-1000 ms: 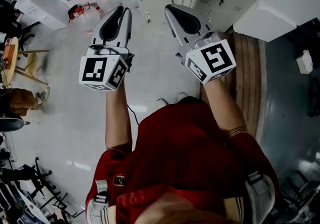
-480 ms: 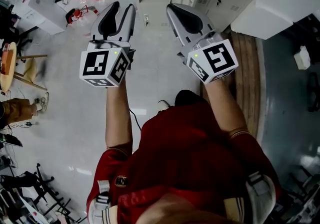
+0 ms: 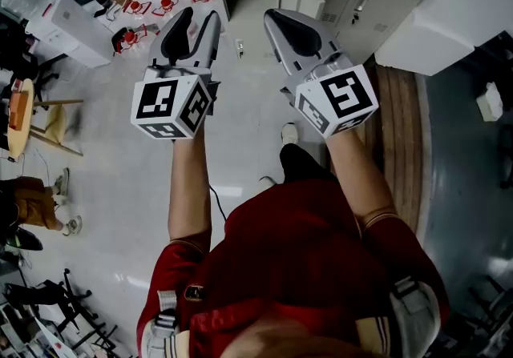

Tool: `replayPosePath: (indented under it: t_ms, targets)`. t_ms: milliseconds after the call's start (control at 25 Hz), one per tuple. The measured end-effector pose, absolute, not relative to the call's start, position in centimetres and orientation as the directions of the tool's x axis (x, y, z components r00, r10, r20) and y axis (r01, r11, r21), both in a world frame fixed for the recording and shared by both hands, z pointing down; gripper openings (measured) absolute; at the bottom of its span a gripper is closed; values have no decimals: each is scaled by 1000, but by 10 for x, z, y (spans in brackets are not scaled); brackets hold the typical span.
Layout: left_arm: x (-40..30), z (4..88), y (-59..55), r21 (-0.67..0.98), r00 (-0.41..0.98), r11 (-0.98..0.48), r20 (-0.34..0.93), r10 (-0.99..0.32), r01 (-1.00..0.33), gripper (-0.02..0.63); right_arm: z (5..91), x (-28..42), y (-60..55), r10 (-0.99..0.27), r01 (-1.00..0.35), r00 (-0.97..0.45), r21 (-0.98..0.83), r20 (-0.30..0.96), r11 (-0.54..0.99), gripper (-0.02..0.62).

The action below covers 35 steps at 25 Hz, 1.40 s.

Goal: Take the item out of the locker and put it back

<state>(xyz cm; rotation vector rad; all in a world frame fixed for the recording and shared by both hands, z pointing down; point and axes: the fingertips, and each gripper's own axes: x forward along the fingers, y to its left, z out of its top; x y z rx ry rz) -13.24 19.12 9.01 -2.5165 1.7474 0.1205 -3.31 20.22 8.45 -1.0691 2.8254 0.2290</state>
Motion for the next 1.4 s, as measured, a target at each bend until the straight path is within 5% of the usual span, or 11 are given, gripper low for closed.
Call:
replayPosePath:
  t_ms: [1400]
  targets:
    - [-129, 59, -166, -61, 241, -237, -70, -968, -969, 169, 108, -53, -90, -675, -684, -729, 74, -115, 726, -3]
